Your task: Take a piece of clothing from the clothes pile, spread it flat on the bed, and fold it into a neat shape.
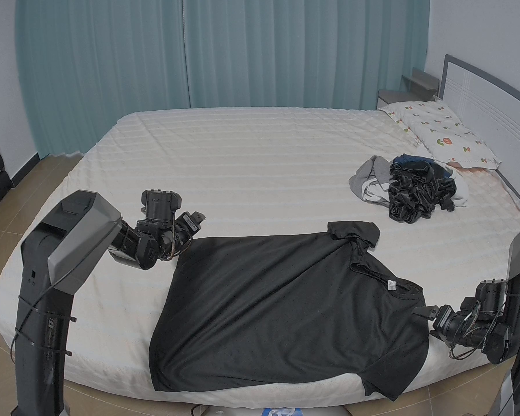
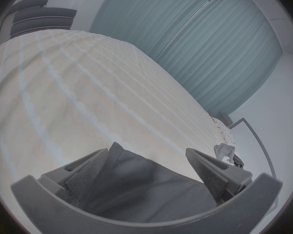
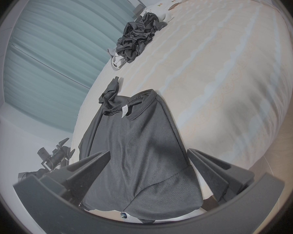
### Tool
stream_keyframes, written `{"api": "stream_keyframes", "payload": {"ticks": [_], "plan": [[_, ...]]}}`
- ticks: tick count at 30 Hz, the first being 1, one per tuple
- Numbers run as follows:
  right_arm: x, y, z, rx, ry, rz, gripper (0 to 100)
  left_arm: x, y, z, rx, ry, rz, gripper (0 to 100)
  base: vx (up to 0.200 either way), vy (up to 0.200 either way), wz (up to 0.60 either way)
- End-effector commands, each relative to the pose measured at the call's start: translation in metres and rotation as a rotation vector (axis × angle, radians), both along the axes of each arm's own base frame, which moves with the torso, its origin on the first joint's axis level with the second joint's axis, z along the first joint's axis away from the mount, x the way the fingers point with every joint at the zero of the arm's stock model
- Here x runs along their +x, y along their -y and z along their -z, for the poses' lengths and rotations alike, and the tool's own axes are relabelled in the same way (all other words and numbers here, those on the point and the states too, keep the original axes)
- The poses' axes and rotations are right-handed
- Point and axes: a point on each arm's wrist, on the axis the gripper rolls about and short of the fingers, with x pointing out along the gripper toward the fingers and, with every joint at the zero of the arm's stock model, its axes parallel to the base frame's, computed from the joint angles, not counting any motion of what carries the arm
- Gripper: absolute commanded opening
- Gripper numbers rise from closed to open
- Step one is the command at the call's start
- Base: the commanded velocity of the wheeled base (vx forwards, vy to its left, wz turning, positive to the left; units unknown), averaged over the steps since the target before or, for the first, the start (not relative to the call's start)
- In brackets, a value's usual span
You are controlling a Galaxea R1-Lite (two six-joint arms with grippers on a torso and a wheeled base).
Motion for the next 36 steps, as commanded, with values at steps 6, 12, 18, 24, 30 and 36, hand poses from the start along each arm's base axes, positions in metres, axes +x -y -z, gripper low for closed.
{"api": "stream_keyframes", "payload": {"ticks": [6,12,18,24,30,36], "plan": [[0.000,-0.002,-0.001,-0.002,0.011,-0.008,100,0.012,-0.006,0.036,0.018,-0.034,-0.024,100,0.000,0.000,0.00],[0.001,-0.002,-0.002,-0.005,0.016,-0.008,100,0.011,-0.006,0.037,0.021,-0.040,-0.023,100,0.000,0.000,0.00],[0.008,-0.007,-0.009,-0.052,0.071,0.016,100,0.010,-0.008,0.036,0.020,-0.039,-0.032,0,0.000,0.000,0.00],[0.045,-0.027,-0.018,-0.160,0.220,0.082,100,0.012,-0.027,0.026,0.001,-0.022,-0.124,0,0.000,0.000,0.00],[0.074,-0.059,-0.016,-0.298,0.299,-0.007,100,0.013,-0.041,0.025,0.001,-0.020,-0.157,0,0.000,0.000,0.00],[0.114,-0.088,-0.013,-0.352,0.326,-0.079,100,0.013,-0.040,0.030,0.003,-0.026,-0.155,0,0.000,0.000,0.00]]}}
